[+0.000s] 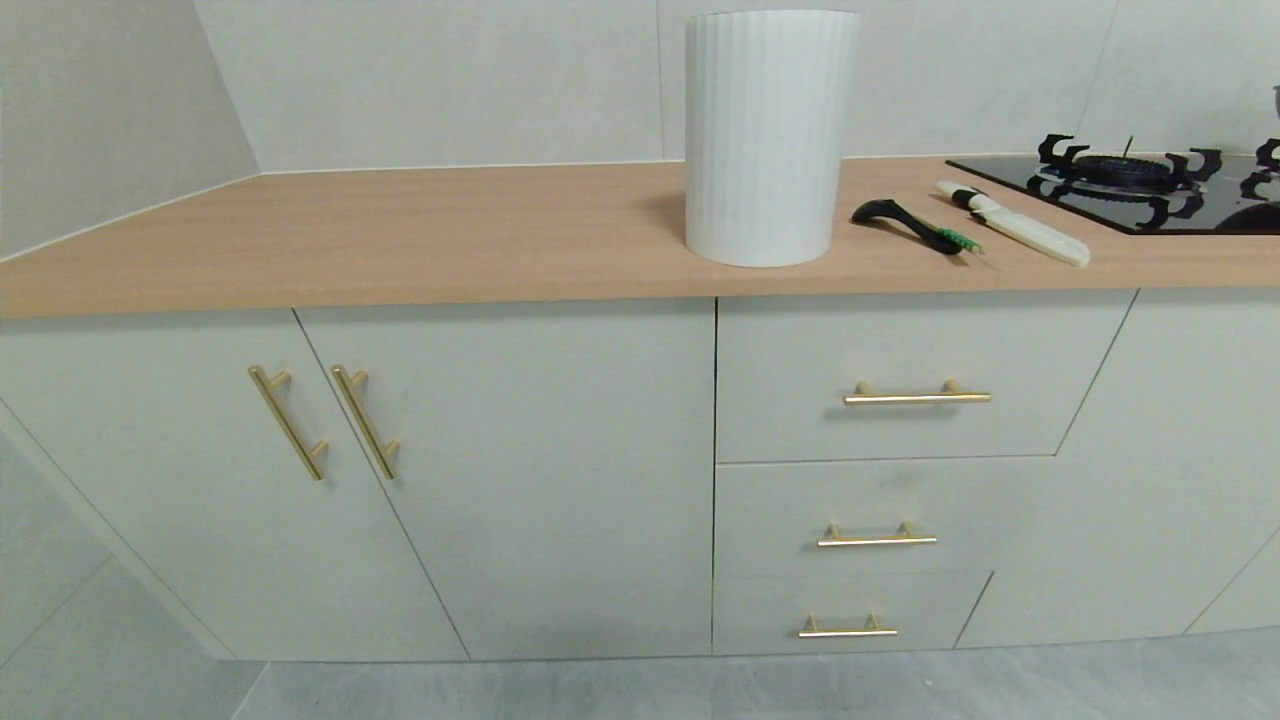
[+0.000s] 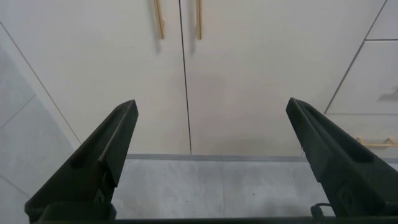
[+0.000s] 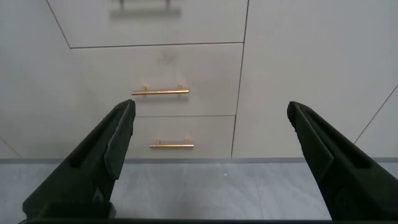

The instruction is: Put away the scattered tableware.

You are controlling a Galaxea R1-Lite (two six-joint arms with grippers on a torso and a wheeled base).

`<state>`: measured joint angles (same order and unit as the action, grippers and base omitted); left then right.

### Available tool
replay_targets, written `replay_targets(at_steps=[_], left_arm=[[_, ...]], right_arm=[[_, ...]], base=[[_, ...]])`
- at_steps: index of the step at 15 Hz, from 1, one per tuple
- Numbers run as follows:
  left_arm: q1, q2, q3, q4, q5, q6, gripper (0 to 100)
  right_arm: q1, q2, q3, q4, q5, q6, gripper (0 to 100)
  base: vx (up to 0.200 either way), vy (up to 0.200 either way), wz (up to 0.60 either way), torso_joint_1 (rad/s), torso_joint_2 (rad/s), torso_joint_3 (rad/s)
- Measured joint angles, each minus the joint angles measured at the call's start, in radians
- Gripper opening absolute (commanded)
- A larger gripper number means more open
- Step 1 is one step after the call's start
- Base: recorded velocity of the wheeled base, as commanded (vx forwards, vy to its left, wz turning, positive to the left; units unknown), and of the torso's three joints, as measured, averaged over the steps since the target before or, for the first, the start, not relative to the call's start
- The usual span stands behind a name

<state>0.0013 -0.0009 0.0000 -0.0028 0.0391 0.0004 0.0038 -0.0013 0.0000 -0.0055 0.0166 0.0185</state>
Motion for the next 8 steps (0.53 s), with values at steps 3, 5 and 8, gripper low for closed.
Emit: replay_targets(at_steps=[3,5,8], left_arm=[[0.000,0.000,0.000,0.000,-0.001,0.000,100],[0.000,0.000,0.000,0.000,-0.001,0.000,100],[0.000,0.000,0.000,0.000,-0.001,0.000,100]], right_arm=[[0.000,0.000,0.000,0.000,-0.001,-0.004,100],[0.000,0.000,0.000,-0.001,-0.001,-0.002,100],[0.000,0.001,-0.010,-0.008,-0.005,0.012,100]], base=[[0.000,0.000,0.00,0.000,0.00,0.000],[0.000,0.000,0.00,0.000,0.00,0.000],[0.000,0.000,0.00,0.000,0.00,0.000]])
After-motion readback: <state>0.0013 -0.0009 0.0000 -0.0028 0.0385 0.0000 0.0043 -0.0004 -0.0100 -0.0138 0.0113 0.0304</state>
